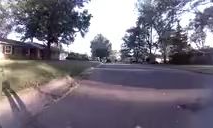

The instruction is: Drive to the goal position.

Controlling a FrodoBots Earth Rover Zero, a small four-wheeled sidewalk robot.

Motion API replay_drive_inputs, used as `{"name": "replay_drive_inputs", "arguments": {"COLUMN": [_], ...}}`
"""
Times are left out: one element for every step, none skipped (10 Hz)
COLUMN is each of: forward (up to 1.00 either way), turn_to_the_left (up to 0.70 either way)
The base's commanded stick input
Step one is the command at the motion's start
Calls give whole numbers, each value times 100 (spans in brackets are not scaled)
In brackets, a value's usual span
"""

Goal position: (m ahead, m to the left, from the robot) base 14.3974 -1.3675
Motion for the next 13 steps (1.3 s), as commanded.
{"name": "replay_drive_inputs", "arguments": {"forward": [100, 100, 100, 100, 100, 100, 100, 100, 100, 100, 100, 100, 100], "turn_to_the_left": [0, 0, 0, 0, 0, 0, 0, 0, 0, 0, 0, 0, -25]}}
